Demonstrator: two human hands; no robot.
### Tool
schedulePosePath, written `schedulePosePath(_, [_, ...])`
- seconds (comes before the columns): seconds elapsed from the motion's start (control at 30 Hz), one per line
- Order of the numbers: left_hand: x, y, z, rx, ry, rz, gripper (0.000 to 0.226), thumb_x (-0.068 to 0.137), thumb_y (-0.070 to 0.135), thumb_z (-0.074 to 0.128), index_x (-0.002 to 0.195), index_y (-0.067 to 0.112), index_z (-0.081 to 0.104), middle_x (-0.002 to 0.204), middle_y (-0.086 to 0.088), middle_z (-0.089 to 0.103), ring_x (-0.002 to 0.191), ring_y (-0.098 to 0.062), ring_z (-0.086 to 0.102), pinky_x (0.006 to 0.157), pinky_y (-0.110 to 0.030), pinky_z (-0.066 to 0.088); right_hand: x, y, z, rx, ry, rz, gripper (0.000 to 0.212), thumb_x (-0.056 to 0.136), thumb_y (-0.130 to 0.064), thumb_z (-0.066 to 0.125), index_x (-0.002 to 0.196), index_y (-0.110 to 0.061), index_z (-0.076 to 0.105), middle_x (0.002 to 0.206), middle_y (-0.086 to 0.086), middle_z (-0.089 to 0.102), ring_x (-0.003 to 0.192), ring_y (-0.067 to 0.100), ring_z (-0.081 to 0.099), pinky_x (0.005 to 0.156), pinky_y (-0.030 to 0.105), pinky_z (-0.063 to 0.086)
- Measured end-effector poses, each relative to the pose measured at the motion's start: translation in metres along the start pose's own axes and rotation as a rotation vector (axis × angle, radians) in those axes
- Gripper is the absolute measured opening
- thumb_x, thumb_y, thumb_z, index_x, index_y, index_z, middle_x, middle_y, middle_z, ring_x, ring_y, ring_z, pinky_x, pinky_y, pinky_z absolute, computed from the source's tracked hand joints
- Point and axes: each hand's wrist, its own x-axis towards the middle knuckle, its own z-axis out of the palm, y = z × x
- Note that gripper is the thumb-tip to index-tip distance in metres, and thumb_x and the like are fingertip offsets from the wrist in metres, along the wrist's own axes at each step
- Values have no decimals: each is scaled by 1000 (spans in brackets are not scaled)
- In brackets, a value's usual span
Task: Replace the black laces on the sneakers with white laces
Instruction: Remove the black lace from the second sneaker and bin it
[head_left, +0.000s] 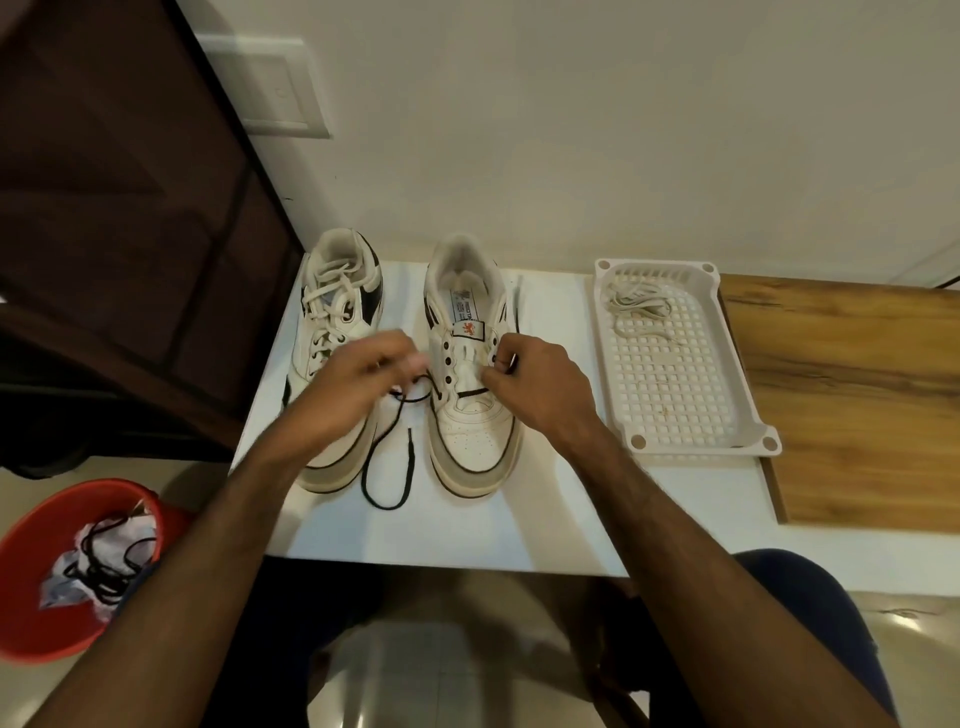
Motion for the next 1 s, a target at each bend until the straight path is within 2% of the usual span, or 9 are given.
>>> schedulePosePath(0.13, [0,17,-15,-772,287,184,26,101,29,51,87,15,69,95,-2,65,82,-17,60,76,-31,53,-1,-1,-1,0,1,4,19,89,-37,66,80,-21,60,70,-9,61,66,11,60,54,25,40])
schedulePosePath(0.2, [-3,23,-15,-883,339,132,42,105,22,39,73,19,65,88,-3,64,62,-15,56,61,-33,52,-1,-1,-2,6,-7,8,19,89,-37,66,79,-22,59,68,-9,60,65,9,59,54,25,38])
schedulePosePath(0.3, [-2,21,-10,-269,265,6,30,107,23,48,80,12,54,83,1,69,47,-17,49,47,-25,41,-1,-1,-2,17,-12,12,19,89,-36,66,79,-22,58,66,-10,59,63,7,57,54,25,36])
schedulePosePath(0.4, [-3,7,3,518,-68,-91,23,98,45,61,101,25,51,91,11,67,73,-10,64,63,-32,51,-2,-1,-3,12,-8,13,18,89,-35,66,80,-21,60,68,-9,60,65,10,58,53,25,36])
schedulePosePath(0.53, [-1,2,10,820,-221,-85,20,98,50,59,86,36,50,72,13,58,70,-13,61,57,-31,41,-1,-2,-2,8,-15,6,17,89,-35,65,80,-21,59,70,-9,62,68,11,61,55,25,39])
schedulePosePath(0.63, [1,2,-2,460,-120,-30,27,98,34,66,72,38,59,69,15,63,69,-6,60,65,-30,45,-1,-2,-2,6,-21,3,18,89,-35,65,81,-21,58,69,-9,60,68,12,61,55,26,39])
schedulePosePath(0.83, [0,13,-31,-908,410,140,25,102,32,50,79,22,54,68,9,43,59,-7,36,62,-26,39,-1,-1,-4,2,-21,14,20,90,-37,65,79,-22,56,68,-10,59,65,7,58,55,25,37])
schedulePosePath(0.93, [-1,7,-33,-660,551,34,26,107,26,47,82,20,54,69,8,49,58,-8,40,58,-26,41,-3,-1,-4,-11,-29,9,20,91,-36,63,81,-21,56,69,-8,60,65,11,58,55,25,37])
schedulePosePath(1.0, [-1,3,-23,-407,479,-16,26,106,22,49,83,20,60,70,6,56,57,-11,45,55,-27,43,-4,-1,-3,-39,-21,-9,22,93,-38,62,80,-21,56,72,-8,61,69,15,60,58,27,40])
